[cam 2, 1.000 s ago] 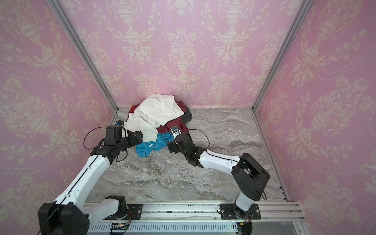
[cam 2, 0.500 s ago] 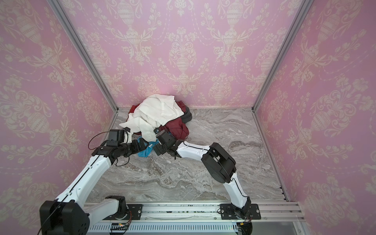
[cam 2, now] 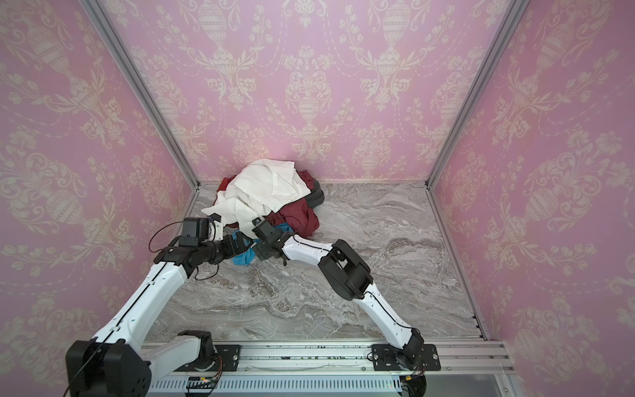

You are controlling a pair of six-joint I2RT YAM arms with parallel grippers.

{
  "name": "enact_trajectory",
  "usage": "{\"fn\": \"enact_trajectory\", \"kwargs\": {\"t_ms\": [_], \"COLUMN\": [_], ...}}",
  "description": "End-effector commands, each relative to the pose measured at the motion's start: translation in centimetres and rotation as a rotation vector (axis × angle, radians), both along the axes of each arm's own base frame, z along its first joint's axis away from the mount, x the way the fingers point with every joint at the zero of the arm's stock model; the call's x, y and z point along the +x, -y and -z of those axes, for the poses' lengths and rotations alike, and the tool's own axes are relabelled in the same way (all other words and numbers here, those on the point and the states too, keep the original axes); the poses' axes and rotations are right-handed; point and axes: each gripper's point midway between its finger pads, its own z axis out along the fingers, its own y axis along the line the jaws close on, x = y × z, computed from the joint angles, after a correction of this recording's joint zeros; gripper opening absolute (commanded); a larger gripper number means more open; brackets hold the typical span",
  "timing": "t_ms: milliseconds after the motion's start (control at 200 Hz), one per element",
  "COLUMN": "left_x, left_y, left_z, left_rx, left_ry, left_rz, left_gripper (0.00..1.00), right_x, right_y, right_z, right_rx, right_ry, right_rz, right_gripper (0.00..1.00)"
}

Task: Pick out a specific cloth from the pile
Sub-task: 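Reach both grippers toward the turquoise cloth in the pile, then grasp the turquoise cloth with the right gripper and lift it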

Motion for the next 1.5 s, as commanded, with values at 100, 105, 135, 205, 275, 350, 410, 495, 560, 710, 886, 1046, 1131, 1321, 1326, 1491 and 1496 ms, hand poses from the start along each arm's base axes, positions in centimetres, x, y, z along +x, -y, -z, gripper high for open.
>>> {"fn": "enact_trajectory", "kwargs": {"t_ms": [100,105,135,205,275,350,410,495,560,710,886,1046,1131,1321,1326,1491,1496], "left_x": [1.8,1.8,2.0,2.4,2.8,3.3,3.7,4.5,5.1,6.4,7.5,8.1,8.0,6.9,6.9,6.4,6.4], "left_y": [0.4,0.4,0.4,0.2,0.0,0.0,-0.1,-0.4,-0.6,-1.1,-1.8,-1.9,-1.8,1.0,1.2,5.0,5.1], "left_z": [-1.9,-1.9,-2.1,-2.4,-2.8,-3.3,-3.9,-5.3,-6.4,-8.3,-10.2,-11.1,-11.1,-9.2,-9.2,-7.1,-7.0], "left_rx": [-0.036,-0.036,-0.038,-0.033,-0.030,-0.036,-0.042,-0.055,-0.070,-0.088,-0.078,-0.075,-0.065,0.068,0.075,0.173,0.173], "left_ry": [0.041,0.043,0.047,0.058,0.066,0.072,0.083,0.113,0.138,0.179,0.224,0.250,0.272,0.327,0.332,0.417,0.420], "left_rz": [0.007,0.007,0.007,0.000,-0.009,-0.013,-0.019,-0.043,-0.061,-0.091,-0.111,-0.114,-0.099,0.049,0.055,0.176,0.177], "left_gripper": [0.97,0.96,0.97,0.96,0.96,0.95,0.95,0.94,0.94,0.94,0.93,0.93,0.93,0.96,0.96,0.99,0.99], "right_x": [-0.7,-0.7,-0.6,-0.5,-0.7,-0.8,-0.7,-0.3,0.2,1.3,1.4,0.9,0.6,0.4,0.4,-0.7,-0.7], "right_y": [-0.4,-0.4,-0.5,-0.6,-0.8,-0.7,-0.3,0.4,1.0,2.4,3.8,5.6,6.7,8.7,8.7,9.8,9.9], "right_z": [0.7,0.5,-0.3,-2.0,-4.0,-6.8,-9.2,-12.9,-16.2,-24.3,-33.4,-40.9,-43.7,-46.0,-46.1,-47.9,-47.9], "right_rx": [-0.033,-0.031,-0.021,0.000,0.031,0.064,0.090,0.145,0.206,0.353,0.426,0.520,0.546,0.569,0.571,0.600,0.600], "right_ry": [-0.061,-0.059,-0.048,-0.035,-0.021,0.006,0.029,0.044,0.056,0.097,0.249,0.381,0.455,0.507,0.509,0.545,0.545], "right_rz": [-0.018,-0.019,-0.020,-0.027,-0.037,-0.041,-0.034,-0.021,-0.013,-0.013,-0.035,-0.041,-0.025,0.003,0.003,0.005,0.005], "right_gripper": [0.29,0.23,0.09,0.00,0.00,0.00,0.00,0.00,0.00,0.00,0.00,0.00,0.00,0.00,0.00,0.00,0.00]}}
